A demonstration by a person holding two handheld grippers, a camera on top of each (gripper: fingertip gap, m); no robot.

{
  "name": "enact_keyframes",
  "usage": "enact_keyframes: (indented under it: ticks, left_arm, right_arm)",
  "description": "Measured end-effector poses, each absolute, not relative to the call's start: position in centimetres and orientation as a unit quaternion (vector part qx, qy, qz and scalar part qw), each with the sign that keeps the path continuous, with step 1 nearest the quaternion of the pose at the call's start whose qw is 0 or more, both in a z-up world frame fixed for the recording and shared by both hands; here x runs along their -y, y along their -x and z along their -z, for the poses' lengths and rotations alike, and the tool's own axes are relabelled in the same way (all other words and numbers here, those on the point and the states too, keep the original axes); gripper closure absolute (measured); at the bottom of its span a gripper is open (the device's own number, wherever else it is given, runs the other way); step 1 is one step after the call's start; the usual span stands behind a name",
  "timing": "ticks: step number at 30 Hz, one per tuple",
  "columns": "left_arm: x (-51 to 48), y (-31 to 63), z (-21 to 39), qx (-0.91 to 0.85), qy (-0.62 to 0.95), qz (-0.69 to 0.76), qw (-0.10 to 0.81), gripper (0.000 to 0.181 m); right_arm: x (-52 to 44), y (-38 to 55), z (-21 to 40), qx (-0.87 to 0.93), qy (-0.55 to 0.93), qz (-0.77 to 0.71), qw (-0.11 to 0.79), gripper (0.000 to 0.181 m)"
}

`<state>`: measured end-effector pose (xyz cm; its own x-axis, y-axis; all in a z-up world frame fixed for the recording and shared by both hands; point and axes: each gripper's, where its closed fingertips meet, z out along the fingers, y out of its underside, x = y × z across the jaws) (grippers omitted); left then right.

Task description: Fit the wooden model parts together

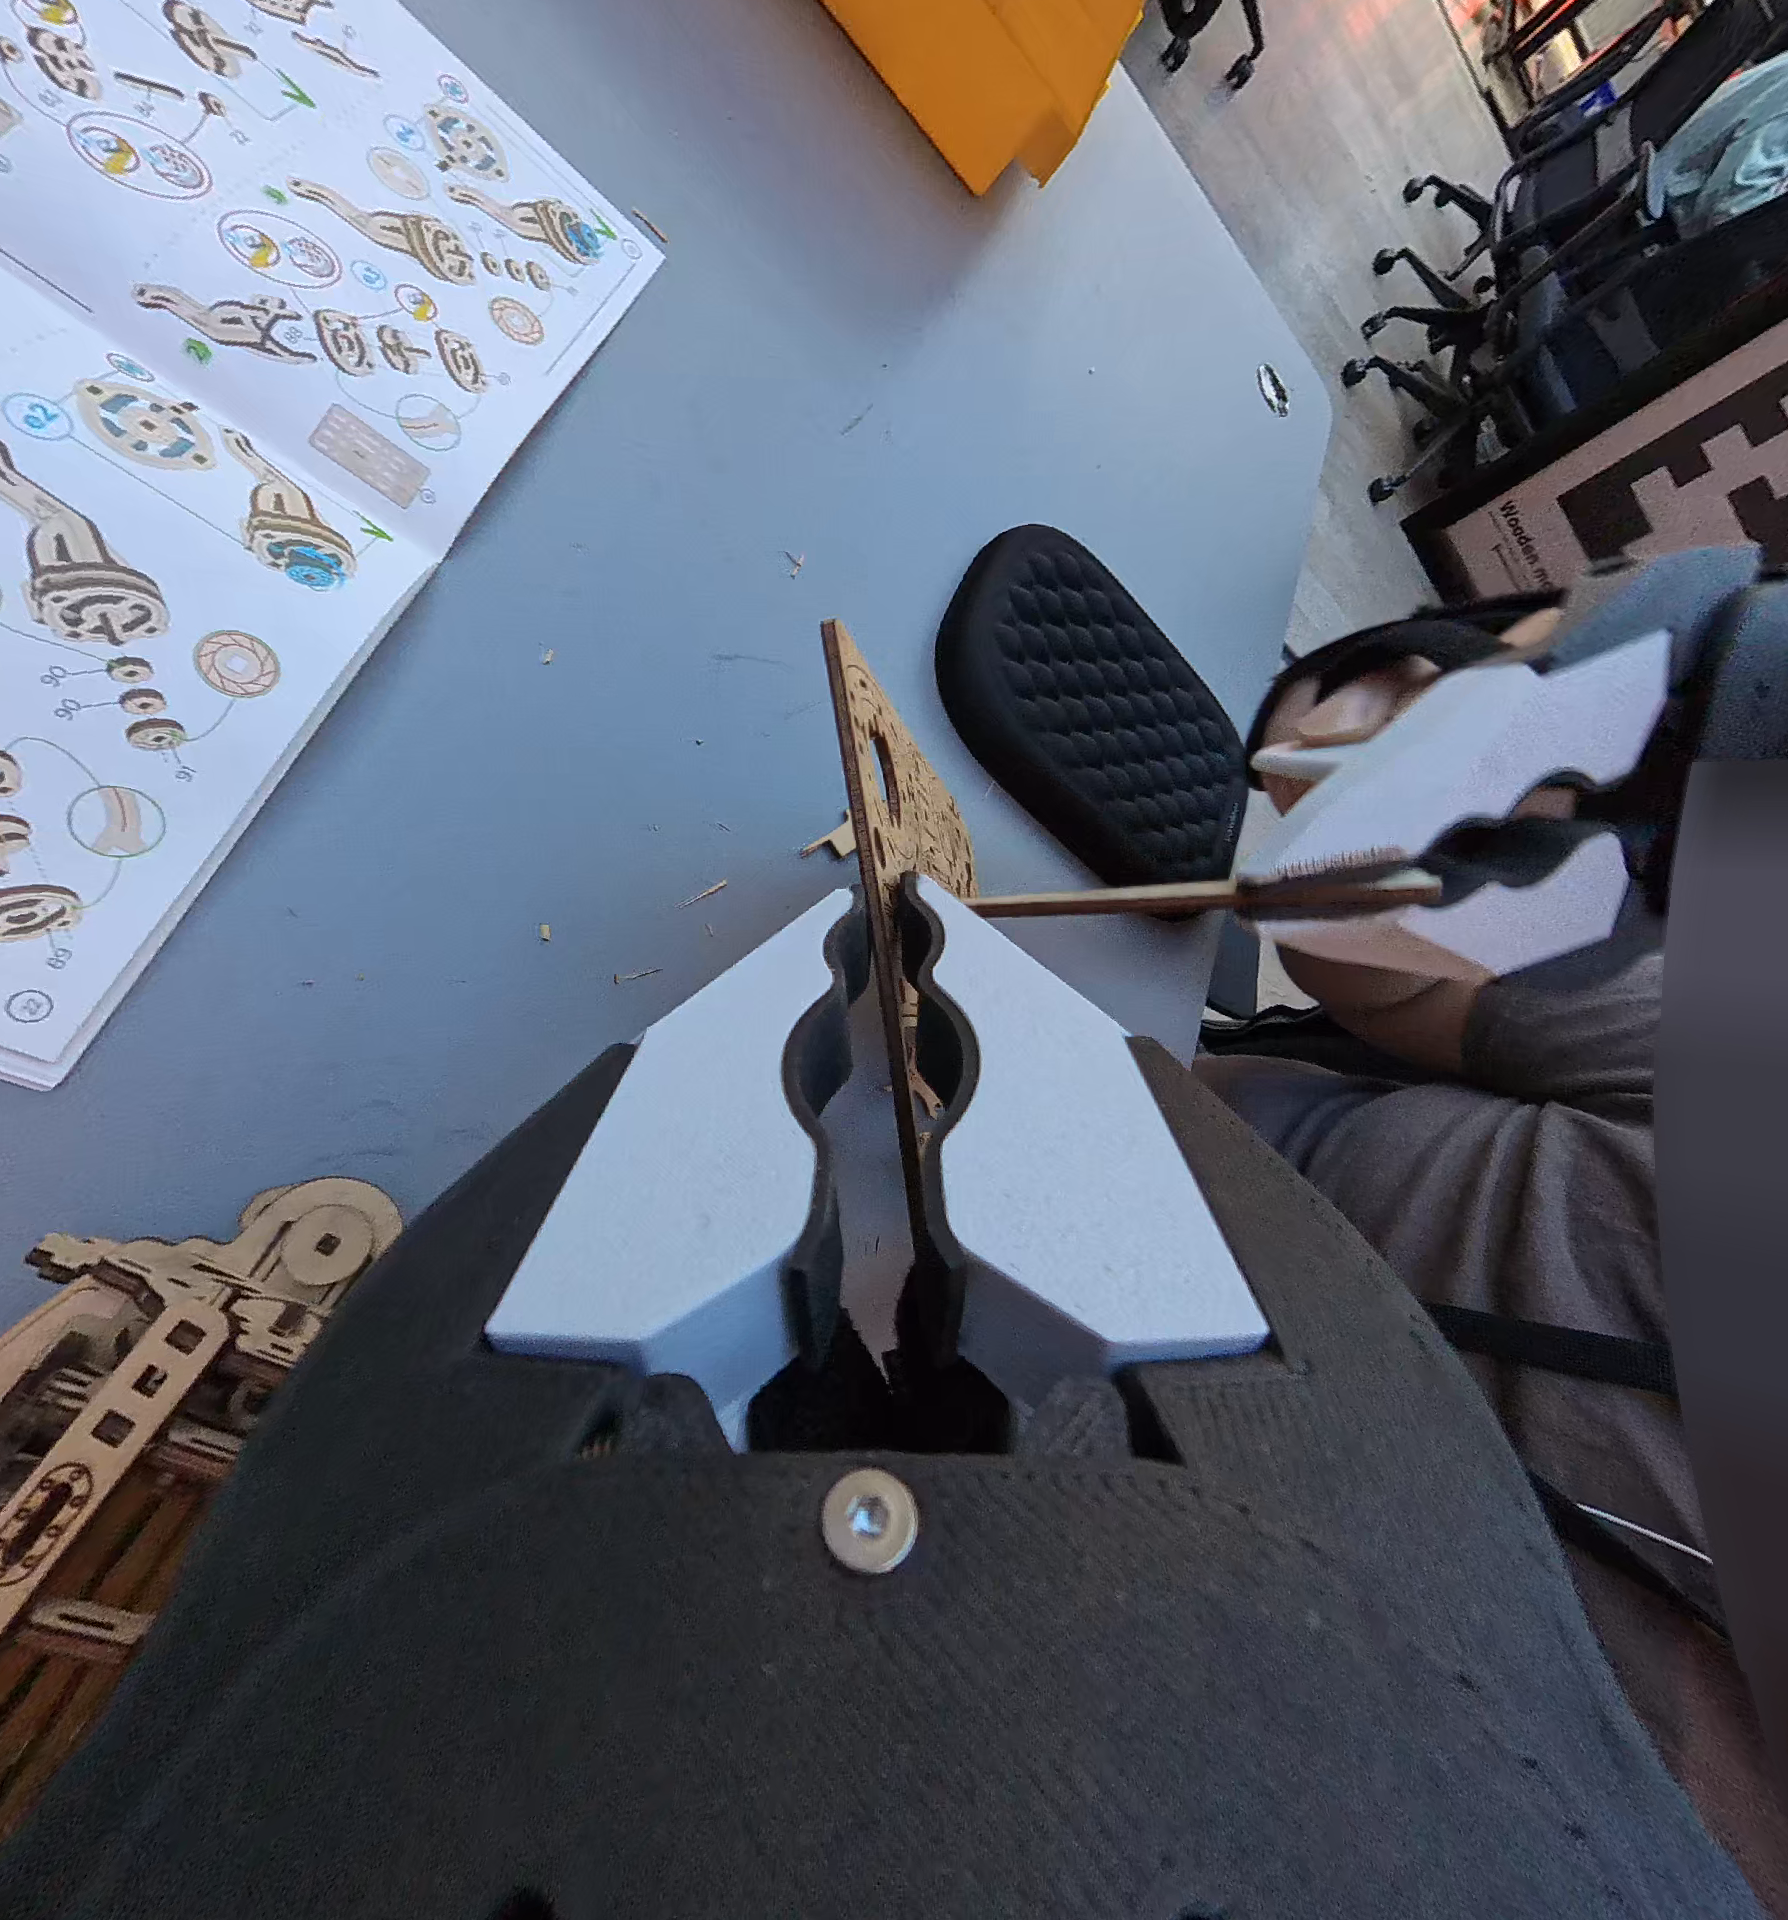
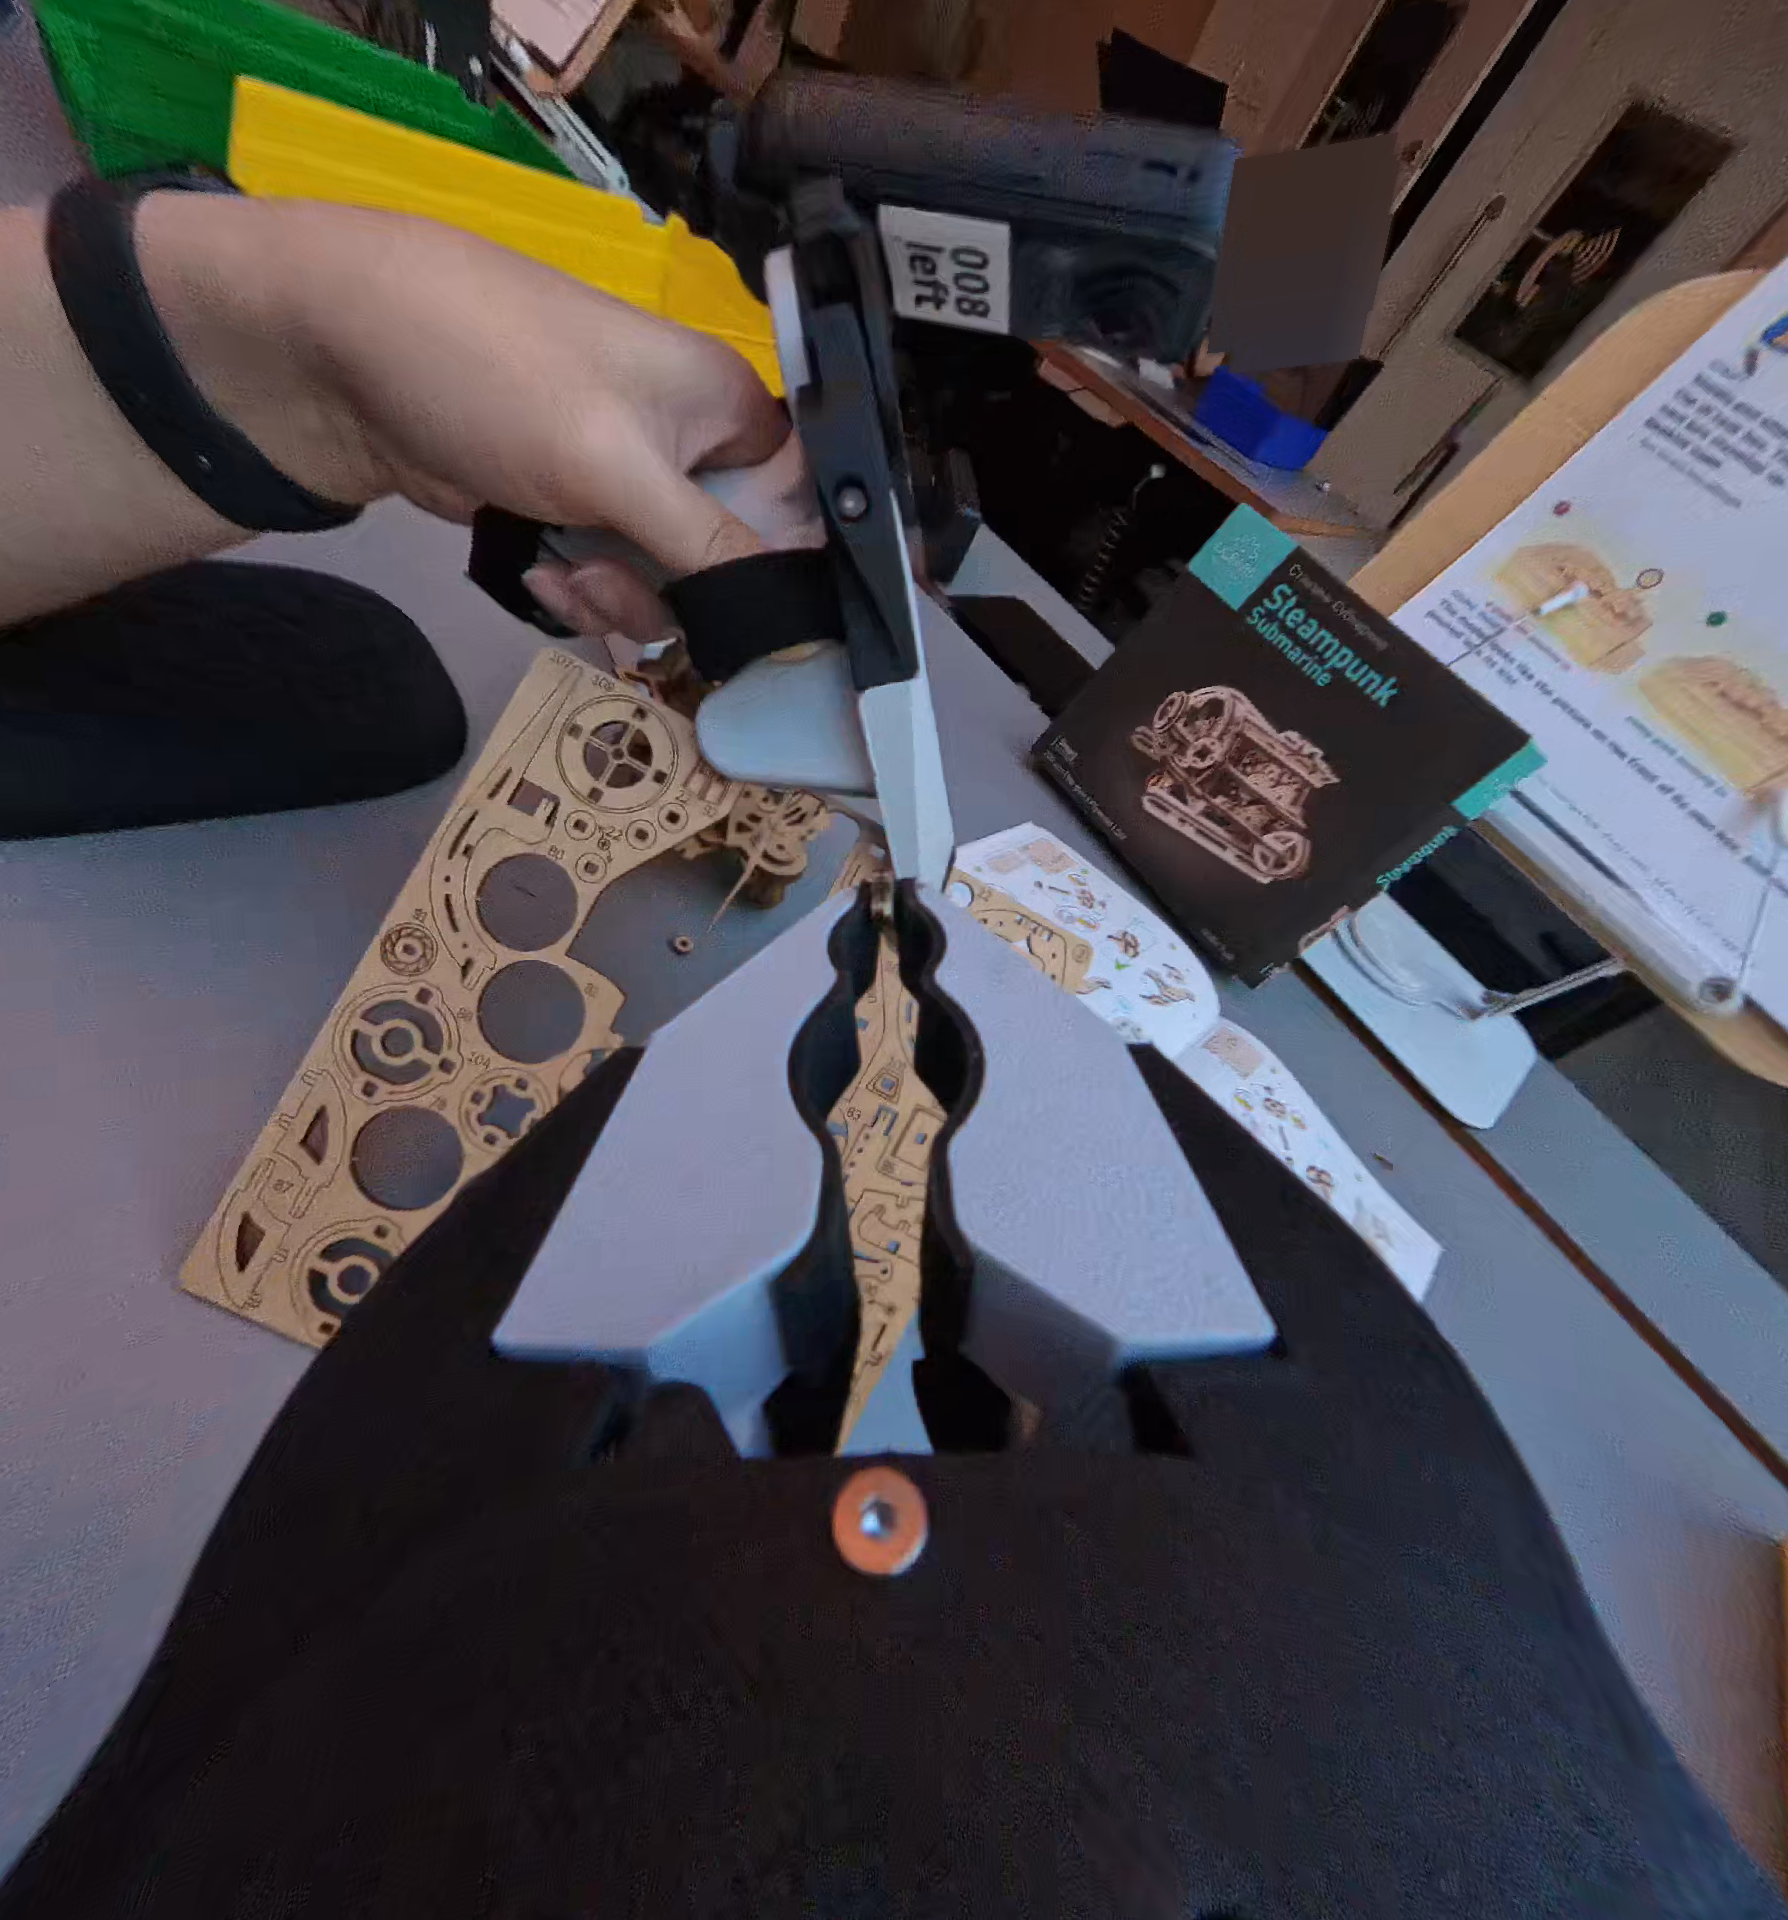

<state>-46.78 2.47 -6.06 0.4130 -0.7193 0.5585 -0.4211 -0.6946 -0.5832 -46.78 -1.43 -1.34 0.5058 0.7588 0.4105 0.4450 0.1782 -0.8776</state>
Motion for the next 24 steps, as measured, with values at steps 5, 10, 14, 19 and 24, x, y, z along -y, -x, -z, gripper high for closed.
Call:
enact_keyframes:
  ticks: [5,10,14,19,24]
  left_arm:
    - [-2.6,46.9,6.2,-0.346,0.827,0.403,0.183,0.177]
    - [-2.1,46.9,5.9,-0.349,0.819,0.422,0.170,0.178]
    - [-2.4,47.5,6.4,-0.365,0.833,0.372,0.186,0.176]
    - [-1.9,47.6,6.0,-0.354,0.827,0.404,0.164,0.178]
    - [-1.6,48.1,6.2,-0.363,0.828,0.402,0.147,0.177]
  right_arm:
    - [2.3,48.8,2.1,0.541,0.583,0.016,0.606,0.179]
    - [1.9,46.8,0.9,0.443,0.631,-0.160,0.616,0.179]
    - [0.8,44.2,0.5,0.298,0.667,-0.361,0.580,0.180]
    - [0.4,43.4,1.5,0.258,0.658,-0.442,0.552,0.180]
    - [1.1,43.2,0.2,0.303,0.621,-0.396,0.605,0.179]
